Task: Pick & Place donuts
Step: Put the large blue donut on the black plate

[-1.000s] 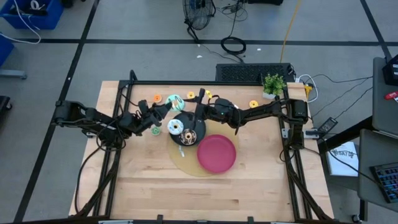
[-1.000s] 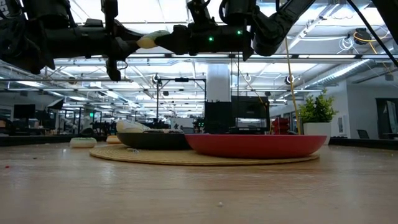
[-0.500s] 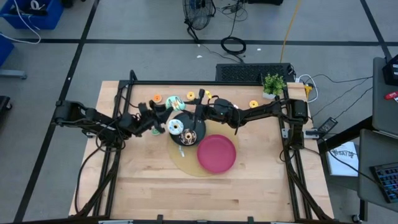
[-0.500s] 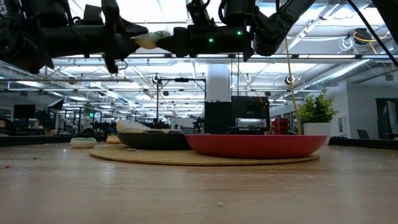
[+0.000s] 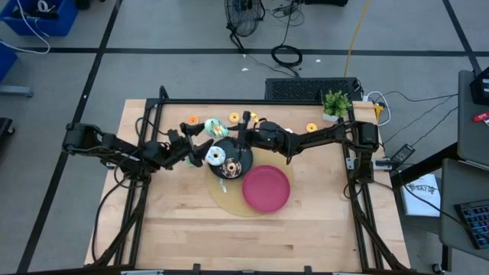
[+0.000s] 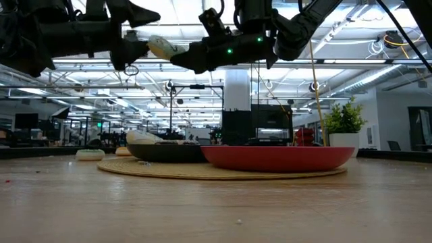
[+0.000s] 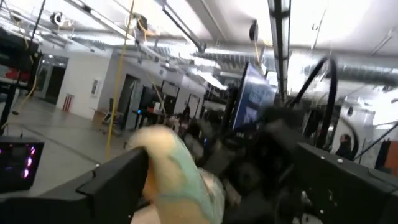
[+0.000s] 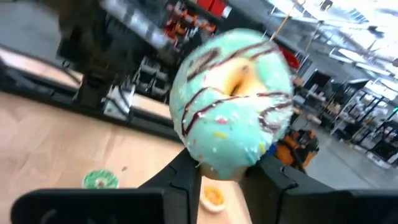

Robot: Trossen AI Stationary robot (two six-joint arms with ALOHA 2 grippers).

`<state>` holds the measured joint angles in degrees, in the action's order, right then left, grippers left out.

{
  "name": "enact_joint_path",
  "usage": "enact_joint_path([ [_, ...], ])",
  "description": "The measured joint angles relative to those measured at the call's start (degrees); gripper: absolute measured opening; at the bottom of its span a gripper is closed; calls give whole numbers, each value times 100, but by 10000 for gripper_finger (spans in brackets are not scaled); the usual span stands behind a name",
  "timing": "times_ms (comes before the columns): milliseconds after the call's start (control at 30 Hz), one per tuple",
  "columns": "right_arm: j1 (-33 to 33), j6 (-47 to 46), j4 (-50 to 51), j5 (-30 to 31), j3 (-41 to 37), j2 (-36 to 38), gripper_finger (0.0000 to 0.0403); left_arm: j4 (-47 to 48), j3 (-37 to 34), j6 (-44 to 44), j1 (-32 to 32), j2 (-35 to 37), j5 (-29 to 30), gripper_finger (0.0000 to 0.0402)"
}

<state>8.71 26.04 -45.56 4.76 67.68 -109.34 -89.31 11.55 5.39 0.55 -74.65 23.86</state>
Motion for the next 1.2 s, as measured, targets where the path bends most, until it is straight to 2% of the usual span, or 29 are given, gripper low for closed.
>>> enact_joint_path([
  [333, -129, -278, 774, -14, -7, -2, 64, 93, 2, -403, 0, 699, 37, 374],
  [500, -240, -445, 1867, 2, -7, 20, 50, 501, 2, -361, -6, 884, 27, 368],
  [700, -284, -616, 2909, 445, -7, 20, 34, 672, 2, -365, -8, 913, 25, 373],
  [900, -177, -1002, 3289, 729, -7, 20, 24, 731, 2, -365, -8, 913, 22, 365],
  [1200, 78, -1707, 3247, 549, -359, 20, 23, 904, 2, -335, -6, 913, 17, 366],
])
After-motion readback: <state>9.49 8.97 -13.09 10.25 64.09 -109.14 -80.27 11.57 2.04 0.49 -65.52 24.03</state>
